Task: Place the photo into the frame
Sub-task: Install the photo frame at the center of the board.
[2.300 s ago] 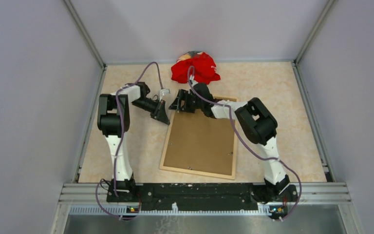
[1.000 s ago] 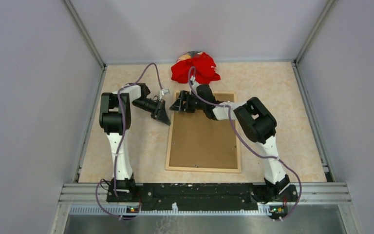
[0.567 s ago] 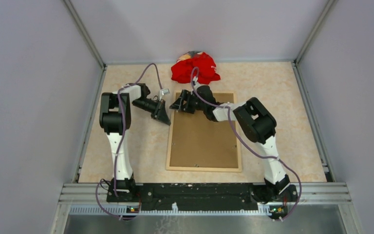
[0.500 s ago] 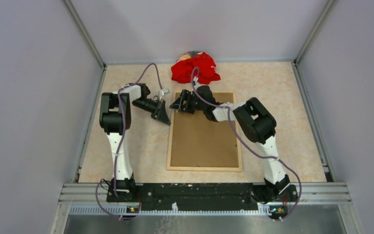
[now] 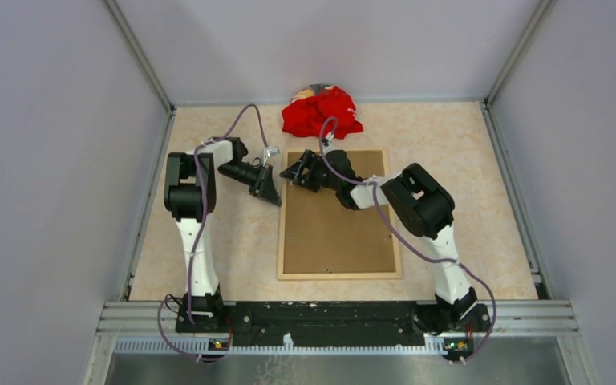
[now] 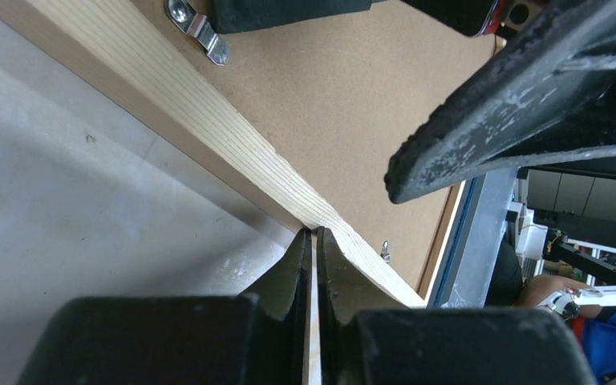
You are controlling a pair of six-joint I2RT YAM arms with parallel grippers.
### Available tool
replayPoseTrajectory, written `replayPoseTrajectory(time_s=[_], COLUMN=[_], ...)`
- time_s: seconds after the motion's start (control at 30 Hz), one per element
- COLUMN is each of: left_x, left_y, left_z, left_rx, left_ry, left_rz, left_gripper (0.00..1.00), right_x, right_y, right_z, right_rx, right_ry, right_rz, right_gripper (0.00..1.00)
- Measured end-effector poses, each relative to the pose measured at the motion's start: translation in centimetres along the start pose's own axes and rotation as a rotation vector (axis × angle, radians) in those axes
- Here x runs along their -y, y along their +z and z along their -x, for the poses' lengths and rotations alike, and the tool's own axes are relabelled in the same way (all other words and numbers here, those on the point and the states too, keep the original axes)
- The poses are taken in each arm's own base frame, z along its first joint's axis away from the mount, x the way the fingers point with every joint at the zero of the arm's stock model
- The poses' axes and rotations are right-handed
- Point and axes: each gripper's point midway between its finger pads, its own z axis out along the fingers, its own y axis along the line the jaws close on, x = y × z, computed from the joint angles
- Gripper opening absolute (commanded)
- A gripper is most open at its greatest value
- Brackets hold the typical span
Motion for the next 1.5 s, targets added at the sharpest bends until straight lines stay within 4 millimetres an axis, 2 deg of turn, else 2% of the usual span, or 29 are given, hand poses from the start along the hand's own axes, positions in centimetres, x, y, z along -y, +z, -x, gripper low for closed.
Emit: replayPoseTrajectory(time_s=[0.1, 0.23, 0.4, 0.53, 0.7, 0.83, 0.9, 1.0, 1.07, 1.3, 1.5], left_x=[0.0, 0.0, -0.3, -0.7, -0.9, -1.0, -1.2, -1.7, -2.4, -3.9, -3.7], left_y=[0.0, 0.0, 0.1, 0.3, 0.5, 0.5, 0.4, 0.1, -0.2, -1.0, -0.1], left_z=[0.0, 0.1, 0.5, 1.2, 2.4, 3.5, 4.2, 4.9, 5.6, 8.8, 9.1], left_rx=[0.000, -0.001, -0.004, 0.008, 0.034, 0.052, 0.064, 0.079, 0.091, 0.147, 0.140], left_ry=[-0.012, -0.027, -0.049, -0.068, -0.053, -0.026, -0.006, 0.026, 0.056, 0.111, 0.116], left_rz=[0.000, 0.005, 0.017, 0.019, 0.021, 0.026, 0.031, 0.052, 0.079, 0.107, 0.084], left_gripper=[0.10, 0.15, 0.27, 0.28, 0.18, 0.17, 0.22, 0.38, 0.42, 0.39, 0.28], right_x=[0.0, -0.6, -1.0, -0.9, -0.1, 0.7, 0.9, 0.9, 1.0, 1.5, 2.0], right_y=[-0.3, -0.6, -0.9, -1.1, -1.9, -2.3, -2.4, -2.5, -2.6, -3.2, -3.4], right_z=[-0.3, -1.7, -2.8, -2.7, -1.6, -0.9, -0.7, -0.6, -0.5, 0.4, 1.7], right_rx=[0.023, -0.013, -0.051, -0.059, -0.061, -0.066, -0.067, -0.071, -0.077, -0.077, -0.072], right_ry=[0.013, 0.016, -0.007, -0.031, -0.055, -0.080, -0.090, -0.100, -0.101, -0.093, -0.096], right_rz=[-0.003, 0.005, -0.004, -0.011, -0.032, -0.057, -0.061, -0.060, -0.059, -0.073, -0.089], right_gripper=[0.71, 0.72, 0.73, 0.73, 0.67, 0.66, 0.67, 0.67, 0.67, 0.68, 0.68])
